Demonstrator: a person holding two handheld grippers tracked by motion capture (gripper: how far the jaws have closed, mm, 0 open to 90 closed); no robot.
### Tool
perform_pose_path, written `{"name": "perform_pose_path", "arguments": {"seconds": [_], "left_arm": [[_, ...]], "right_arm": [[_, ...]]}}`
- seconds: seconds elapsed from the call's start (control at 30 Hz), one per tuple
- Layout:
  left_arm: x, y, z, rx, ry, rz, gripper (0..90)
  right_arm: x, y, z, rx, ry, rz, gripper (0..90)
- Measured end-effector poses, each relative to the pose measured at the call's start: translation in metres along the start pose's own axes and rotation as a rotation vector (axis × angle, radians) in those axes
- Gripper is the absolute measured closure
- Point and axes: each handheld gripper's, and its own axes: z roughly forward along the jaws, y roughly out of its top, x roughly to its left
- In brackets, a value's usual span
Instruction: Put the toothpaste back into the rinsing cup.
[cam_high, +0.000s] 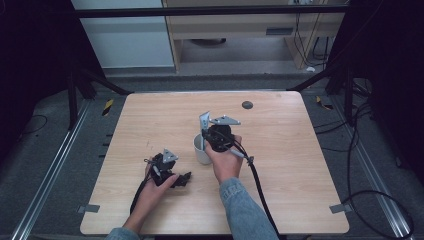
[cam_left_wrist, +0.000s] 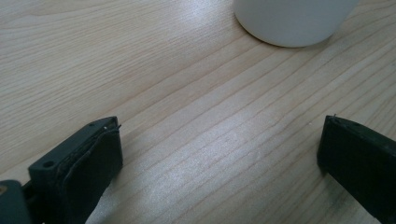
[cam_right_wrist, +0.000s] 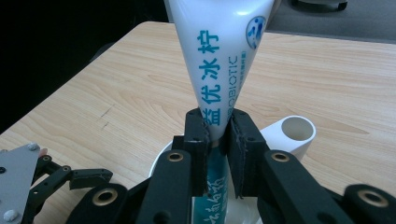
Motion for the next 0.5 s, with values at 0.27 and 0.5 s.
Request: {"name": "perform_pose_path", "arguments": {"seconds": [0.27, 0.5], "left_arm": [[0.0, 0.0, 0.0, 0.0, 0.0, 0.0, 0.0], [-0.0001, 0.0, 0.0001, 0.0, -0.001, -0.002, 0.0]], "right_arm": [[-0.0001, -0.0005, 0.0015, 0.004, 0.001, 0.005, 78.4], [-0.0032, -0.0014, 0.0002, 0.001, -0.001, 0.02, 78.0]]}}
